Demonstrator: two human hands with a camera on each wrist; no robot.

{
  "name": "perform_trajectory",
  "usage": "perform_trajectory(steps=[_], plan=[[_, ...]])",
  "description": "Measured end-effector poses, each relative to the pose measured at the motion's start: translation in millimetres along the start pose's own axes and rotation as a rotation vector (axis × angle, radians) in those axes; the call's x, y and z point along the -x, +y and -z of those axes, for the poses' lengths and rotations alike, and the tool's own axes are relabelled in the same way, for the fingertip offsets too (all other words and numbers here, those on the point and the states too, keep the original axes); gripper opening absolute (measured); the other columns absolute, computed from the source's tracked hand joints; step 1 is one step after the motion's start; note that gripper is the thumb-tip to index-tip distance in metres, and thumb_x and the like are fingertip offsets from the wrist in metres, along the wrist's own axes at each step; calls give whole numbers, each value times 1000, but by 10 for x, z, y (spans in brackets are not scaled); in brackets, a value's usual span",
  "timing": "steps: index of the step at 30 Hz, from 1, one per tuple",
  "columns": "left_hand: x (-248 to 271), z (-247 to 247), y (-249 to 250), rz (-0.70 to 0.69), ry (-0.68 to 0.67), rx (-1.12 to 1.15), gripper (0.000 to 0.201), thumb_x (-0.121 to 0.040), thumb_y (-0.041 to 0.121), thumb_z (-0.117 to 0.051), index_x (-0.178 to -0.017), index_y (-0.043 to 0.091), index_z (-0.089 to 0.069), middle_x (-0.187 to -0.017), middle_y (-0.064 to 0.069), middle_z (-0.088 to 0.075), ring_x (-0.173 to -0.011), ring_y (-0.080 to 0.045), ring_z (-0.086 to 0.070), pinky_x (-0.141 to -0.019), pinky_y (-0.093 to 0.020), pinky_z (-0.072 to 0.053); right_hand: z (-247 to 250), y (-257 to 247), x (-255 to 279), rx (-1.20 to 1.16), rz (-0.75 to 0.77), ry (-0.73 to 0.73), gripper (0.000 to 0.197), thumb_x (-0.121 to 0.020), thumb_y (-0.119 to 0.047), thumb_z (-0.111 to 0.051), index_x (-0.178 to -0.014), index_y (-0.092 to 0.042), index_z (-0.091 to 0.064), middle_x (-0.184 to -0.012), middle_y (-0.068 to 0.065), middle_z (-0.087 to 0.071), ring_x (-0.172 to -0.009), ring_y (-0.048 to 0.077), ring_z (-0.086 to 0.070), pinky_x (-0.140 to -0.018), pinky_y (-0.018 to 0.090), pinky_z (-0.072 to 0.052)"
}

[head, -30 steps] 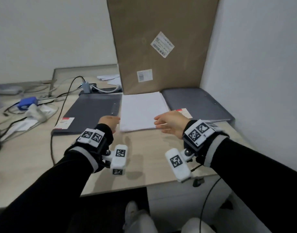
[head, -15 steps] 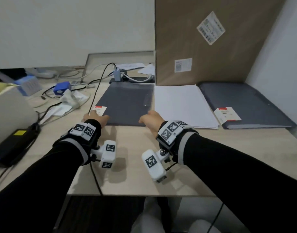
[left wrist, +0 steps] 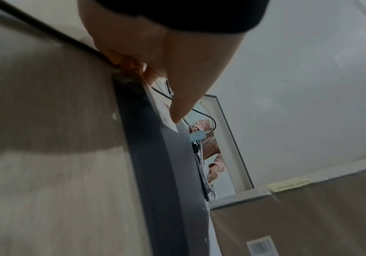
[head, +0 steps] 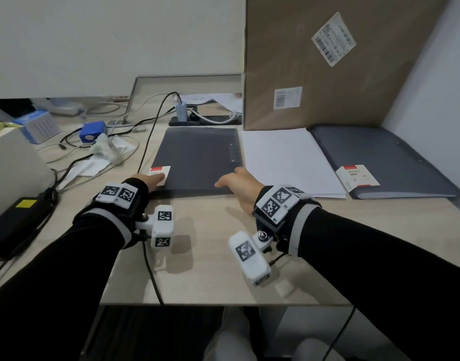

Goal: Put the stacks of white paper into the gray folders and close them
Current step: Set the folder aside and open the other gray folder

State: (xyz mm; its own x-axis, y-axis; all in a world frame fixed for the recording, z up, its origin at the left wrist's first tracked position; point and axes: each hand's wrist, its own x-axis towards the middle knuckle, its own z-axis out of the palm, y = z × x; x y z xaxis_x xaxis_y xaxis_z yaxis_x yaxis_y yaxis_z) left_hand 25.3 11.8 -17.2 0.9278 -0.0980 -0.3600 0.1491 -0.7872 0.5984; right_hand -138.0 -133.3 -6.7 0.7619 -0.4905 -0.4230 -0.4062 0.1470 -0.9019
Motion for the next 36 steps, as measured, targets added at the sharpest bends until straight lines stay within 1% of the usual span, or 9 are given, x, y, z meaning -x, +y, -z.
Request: perform_trajectory(steps=[3, 7, 11, 15, 18, 20, 27, 32, 36], plan=[[45, 44, -11, 2, -32, 58, 65, -83, 47, -58, -126, -2, -51, -120, -24, -59, -107, -37, -60, -87, -38, -47, 22, -9, 45, -15, 36, 22, 76, -87, -10, -55, -150, -10, -12, -155, 10, -22, -140, 28, -26, -95, 35, -31], [147, 179, -64, -28, -58, 258, 59, -77, 43, -67, -116, 0, -59, -102, -22, -67, -75, -30, -65, -72, -36, -51, 67, -28, 108, -70, 74, 45, 77, -85, -10, -55, -151, -11, -15, -155, 6, -24, -143, 28, -24, -107, 39, -27], [332, 254, -46, -102, -96, 673, 22, -94, 11, -52, -107, -6, -53, -93, -17, -60, -55, -22, -64, -38, -26, -55, 125, -39, 182, -123, 103, 121, 34, -82, -8, -56, -115, -2, -49, -114, 5, -52, -111, 24, -46, -96, 35, -35], [650, 371, -12, -163, -47, 868, 26, -99, 5, -40, -74, 9, -48, -87, -10, -58, -66, -16, -54, -37, -23, -53, 210, 11, 297, -170, 131, 229, 6, -86, -3, -55, -81, -6, -54, -76, 3, -48, -71, 17, -46, -73, 26, -39], [889, 471, -80, -197, -45, 957, 27, -99, 5, -38, -75, 11, -48, -78, -3, -55, -67, -14, -55, -33, -20, -51, 283, 26, 467, -190, 154, 205, 51, -87, -19, -62, -133, -4, -46, -124, 8, -52, -114, 23, -52, -93, 33, -45], [1089, 490, -135, -223, -71, 981, 24, -99, 5, -37, -80, 10, -50, -80, -2, -57, -69, -14, -56, -37, -19, -53, 363, -2, 614, -210, 141, 132, 72, -81, -35, -68, -141, -9, -39, -132, 3, -50, -126, 25, -49, -89, 36, -51], [1877, 278, -113, -380, -298, 1042, 23, -100, 6, -37, -84, 9, -54, -85, -5, -62, -60, -13, -69, -46, -21, -57, 828, -70, 1263, -212, 325, 193, 41, -86, -10, -65, -124, -3, -53, -104, 9, -65, -67, 14, -61, -43, 14, -47], [2375, 11, 4, -423, -516, 840, 15, -94, 4, -49, -83, 7, -58, -65, -4, -71, -51, -11, -69, -48, -19, -57, 1370, 158, 1730, -142, 434, 439, 26, -86, -2, -61, -111, -8, -55, -100, 8, -66, -82, 21, -65, -75, 34, -56], [2696, -309, 72, -383, -613, 572, 4, -89, 5, -57, -86, 7, -60, -86, -10, -60, -70, -18, -59, -54, -21, -58, 1887, 508, 2071, -134, 423, 503, 29, -88, 1, -58, -117, -3, -57, -98, 11, -65, -70, 17, -63, -57, 23, -56]])
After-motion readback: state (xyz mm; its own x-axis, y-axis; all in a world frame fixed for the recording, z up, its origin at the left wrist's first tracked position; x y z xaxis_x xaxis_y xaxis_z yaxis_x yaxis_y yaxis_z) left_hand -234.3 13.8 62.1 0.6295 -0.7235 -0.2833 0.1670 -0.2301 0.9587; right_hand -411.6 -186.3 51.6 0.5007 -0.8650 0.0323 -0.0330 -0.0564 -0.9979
